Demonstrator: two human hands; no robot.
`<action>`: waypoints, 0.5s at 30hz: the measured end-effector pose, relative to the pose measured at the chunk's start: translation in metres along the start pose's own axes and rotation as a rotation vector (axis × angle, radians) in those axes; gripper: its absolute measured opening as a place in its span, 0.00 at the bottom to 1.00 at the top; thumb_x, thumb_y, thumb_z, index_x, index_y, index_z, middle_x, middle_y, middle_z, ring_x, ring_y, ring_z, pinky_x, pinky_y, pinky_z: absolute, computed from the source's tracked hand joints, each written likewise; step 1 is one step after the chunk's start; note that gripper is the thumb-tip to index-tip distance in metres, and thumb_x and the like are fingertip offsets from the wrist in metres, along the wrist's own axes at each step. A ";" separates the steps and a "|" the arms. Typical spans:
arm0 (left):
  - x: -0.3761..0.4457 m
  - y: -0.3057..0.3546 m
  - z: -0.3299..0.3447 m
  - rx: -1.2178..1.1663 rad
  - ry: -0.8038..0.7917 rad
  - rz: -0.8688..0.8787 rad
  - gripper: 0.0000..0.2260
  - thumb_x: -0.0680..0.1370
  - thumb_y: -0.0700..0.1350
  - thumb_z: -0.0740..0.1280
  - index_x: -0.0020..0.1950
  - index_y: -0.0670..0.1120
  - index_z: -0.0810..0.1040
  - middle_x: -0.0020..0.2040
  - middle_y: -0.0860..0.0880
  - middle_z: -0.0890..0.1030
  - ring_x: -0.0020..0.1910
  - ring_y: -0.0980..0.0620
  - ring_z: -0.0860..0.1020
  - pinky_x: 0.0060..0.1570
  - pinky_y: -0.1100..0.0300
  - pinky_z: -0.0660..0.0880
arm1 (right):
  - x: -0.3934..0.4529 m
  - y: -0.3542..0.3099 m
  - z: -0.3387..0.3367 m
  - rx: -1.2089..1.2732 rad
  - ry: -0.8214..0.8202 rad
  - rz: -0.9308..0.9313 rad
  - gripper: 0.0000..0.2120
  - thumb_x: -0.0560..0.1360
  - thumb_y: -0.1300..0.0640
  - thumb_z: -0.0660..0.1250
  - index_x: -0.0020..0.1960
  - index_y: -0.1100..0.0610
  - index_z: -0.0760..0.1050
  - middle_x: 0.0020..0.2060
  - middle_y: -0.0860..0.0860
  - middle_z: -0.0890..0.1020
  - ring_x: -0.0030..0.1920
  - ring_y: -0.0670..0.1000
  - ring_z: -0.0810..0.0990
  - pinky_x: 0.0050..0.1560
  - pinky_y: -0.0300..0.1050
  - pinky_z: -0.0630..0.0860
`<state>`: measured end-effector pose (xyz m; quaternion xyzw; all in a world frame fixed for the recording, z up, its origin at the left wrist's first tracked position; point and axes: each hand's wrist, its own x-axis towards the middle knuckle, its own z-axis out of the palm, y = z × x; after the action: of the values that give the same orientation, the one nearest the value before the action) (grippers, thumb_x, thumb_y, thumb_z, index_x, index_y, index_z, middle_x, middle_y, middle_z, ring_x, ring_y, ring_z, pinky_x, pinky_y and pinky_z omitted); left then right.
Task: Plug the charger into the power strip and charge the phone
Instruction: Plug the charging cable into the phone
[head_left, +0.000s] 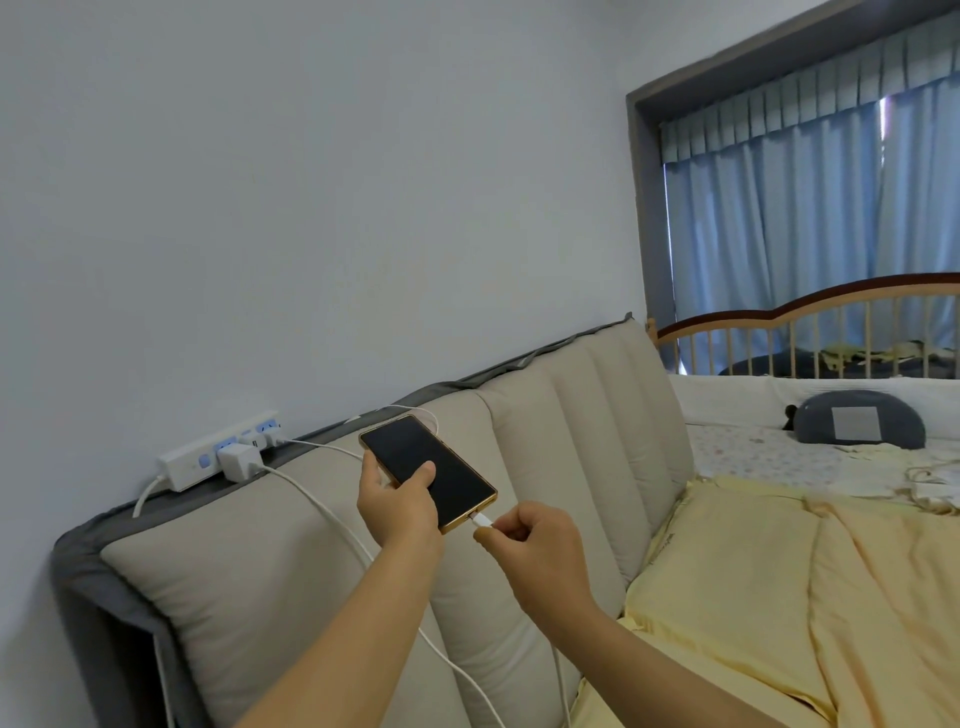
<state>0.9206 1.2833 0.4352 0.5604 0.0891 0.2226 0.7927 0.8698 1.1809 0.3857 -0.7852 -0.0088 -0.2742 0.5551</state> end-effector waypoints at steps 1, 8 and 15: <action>0.001 0.000 0.000 0.009 -0.007 0.003 0.32 0.74 0.35 0.70 0.74 0.54 0.65 0.65 0.45 0.77 0.61 0.40 0.77 0.54 0.39 0.79 | -0.001 0.000 0.001 -0.004 -0.002 0.000 0.08 0.72 0.55 0.71 0.35 0.50 0.75 0.29 0.45 0.77 0.31 0.46 0.76 0.37 0.38 0.77; 0.002 0.001 -0.001 0.000 0.006 -0.004 0.32 0.74 0.35 0.71 0.75 0.54 0.65 0.65 0.46 0.77 0.62 0.39 0.77 0.55 0.38 0.78 | -0.001 0.000 -0.001 0.007 0.005 -0.004 0.07 0.72 0.55 0.72 0.37 0.52 0.76 0.30 0.45 0.77 0.32 0.46 0.76 0.37 0.35 0.76; 0.000 -0.002 -0.002 -0.035 0.043 -0.026 0.34 0.74 0.35 0.71 0.76 0.54 0.64 0.68 0.46 0.75 0.64 0.39 0.75 0.57 0.39 0.78 | -0.003 -0.002 0.004 -0.047 0.049 0.009 0.07 0.73 0.55 0.70 0.37 0.54 0.76 0.30 0.46 0.77 0.32 0.45 0.75 0.34 0.33 0.72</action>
<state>0.9202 1.2845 0.4324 0.5405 0.1096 0.2260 0.8030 0.8679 1.1861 0.3852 -0.7912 0.0145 -0.2909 0.5378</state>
